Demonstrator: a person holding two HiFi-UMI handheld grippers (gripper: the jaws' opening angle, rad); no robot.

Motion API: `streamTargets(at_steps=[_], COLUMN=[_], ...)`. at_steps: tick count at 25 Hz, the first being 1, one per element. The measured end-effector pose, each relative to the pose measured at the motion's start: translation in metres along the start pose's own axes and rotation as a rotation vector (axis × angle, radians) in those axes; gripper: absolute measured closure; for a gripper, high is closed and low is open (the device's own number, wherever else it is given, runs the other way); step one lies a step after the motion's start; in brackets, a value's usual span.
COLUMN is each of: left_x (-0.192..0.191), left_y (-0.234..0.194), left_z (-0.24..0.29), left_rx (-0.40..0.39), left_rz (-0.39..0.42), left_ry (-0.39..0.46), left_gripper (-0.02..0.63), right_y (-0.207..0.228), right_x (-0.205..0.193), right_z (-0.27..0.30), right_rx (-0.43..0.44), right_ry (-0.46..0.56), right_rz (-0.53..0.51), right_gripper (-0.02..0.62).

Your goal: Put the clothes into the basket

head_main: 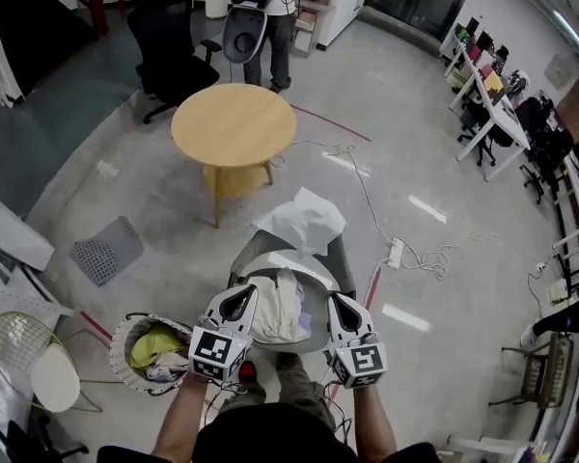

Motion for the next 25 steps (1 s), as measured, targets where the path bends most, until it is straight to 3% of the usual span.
streamTargets(at_steps=[8,12,17,25], left_x=[0.004,0.011,-0.001,-0.020], left_y=[-0.011,-0.012,-0.017,-0.022], left_z=[0.069,0.112,0.158,0.219], left_rx=[0.054,0.087,0.136,0.176], left_rz=[-0.029,-0.052,-0.081,-0.083], left_ry=[-0.025,-0.032,-0.072,-0.154], left_gripper=[0.598,0.598,0.598,0.598], right_y=[0.065,0.108,0.153,0.209], right_x=[-0.017,-0.032,-0.065,-0.104], right_z=[0.063,0.098,0.137,0.179], right_rx=[0.053,0.085,0.113,0.141], right_ry=[-0.015,-0.027,-0.068,-0.131], right_rz=[0.005,0.059,0.022,0.061], right_gripper=[0.568,0.568,0.568,0.568])
Point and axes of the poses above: the fingertips, and each gripper's own axes: z forward along the fingers, y to its right, x out of its top, the point moved 1 cm from there along -z, backward along the fingers, and after that the axes turned 4 degrees about -z, right-handed, at the moved point
